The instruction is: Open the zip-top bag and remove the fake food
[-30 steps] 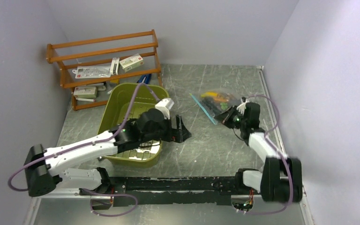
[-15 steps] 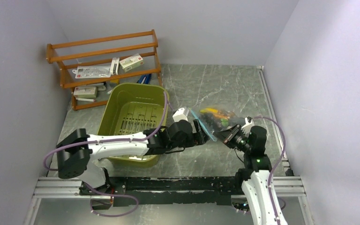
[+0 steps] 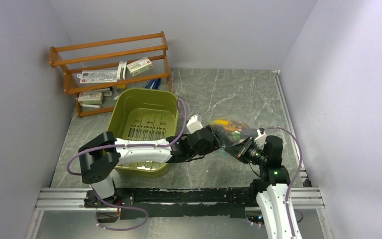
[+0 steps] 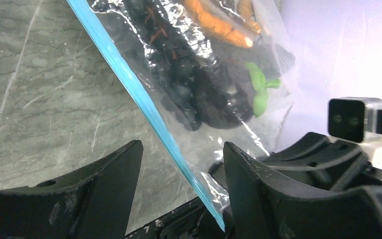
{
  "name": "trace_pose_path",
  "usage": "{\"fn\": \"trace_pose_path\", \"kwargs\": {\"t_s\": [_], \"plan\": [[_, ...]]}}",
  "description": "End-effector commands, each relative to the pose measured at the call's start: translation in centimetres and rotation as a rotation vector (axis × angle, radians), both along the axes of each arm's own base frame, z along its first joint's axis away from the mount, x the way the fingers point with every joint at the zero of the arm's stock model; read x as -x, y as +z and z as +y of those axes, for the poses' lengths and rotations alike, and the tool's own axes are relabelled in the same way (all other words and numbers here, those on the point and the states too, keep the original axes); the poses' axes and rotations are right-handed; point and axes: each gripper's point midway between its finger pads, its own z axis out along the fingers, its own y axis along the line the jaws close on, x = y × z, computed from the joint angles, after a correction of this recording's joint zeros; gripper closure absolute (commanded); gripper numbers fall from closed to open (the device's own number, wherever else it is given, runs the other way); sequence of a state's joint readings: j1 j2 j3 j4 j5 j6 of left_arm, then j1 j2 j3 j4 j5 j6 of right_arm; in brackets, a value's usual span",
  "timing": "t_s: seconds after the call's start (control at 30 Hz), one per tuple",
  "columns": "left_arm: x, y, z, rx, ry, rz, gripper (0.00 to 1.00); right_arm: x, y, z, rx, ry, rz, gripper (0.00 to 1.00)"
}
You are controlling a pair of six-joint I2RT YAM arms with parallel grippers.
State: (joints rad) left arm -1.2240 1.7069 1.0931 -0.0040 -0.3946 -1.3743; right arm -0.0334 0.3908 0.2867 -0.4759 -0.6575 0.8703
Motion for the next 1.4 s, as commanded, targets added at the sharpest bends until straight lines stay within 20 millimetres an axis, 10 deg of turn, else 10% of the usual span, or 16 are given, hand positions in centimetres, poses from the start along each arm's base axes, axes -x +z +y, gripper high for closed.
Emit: {"fn": "trace_pose_path", "kwargs": {"t_s": [0.0,0.17,0.43,0.57,0.77,0.97,1.17,1.37], "plan": [[-0.7,1.1,-1.0,0.051,0.034,-0.015,0.29,0.1,2.7,0.6,-0.011,0.052,-0.065,0.95],[-0.7,0.7,-1.7,0.054,0.014,-0.019,0.43,0.1,3.3,0.8,-0.012,0.077,-0.079,0.94],[-1.2,2.8,-2.3,0.019,-0.046,-0.105,0.93,0.2,4.6,0.1,0.091,0.1,-0.109,0.8],[-1.8,7.2,-2.9,-0.041,-0.171,-0.269,0.93,-1.5,7.4,-3.3,0.309,-0.032,-0.173,0.52],[-2.8,13.3,-2.4,-0.212,-0.376,-0.509,0.93,-4.6,16.8,-8.6,0.567,-0.272,-0.414,0.3],[-2.2,17.3,-1.1,-0.274,-0.527,-0.673,0.93,-7.6,18.3,-12.5,0.723,-0.432,-0.439,0.13],[0.0,15.2,0.7,-0.401,-0.784,-0.721,0.93,-12.0,14.4,-7.5,0.648,-0.071,-0.421,0.11],[3.1,13.7,2.4,-0.44,-1.022,-0.726,0.93,-12.8,16.2,-4.8,0.621,0.049,-0.744,0.15]]}}
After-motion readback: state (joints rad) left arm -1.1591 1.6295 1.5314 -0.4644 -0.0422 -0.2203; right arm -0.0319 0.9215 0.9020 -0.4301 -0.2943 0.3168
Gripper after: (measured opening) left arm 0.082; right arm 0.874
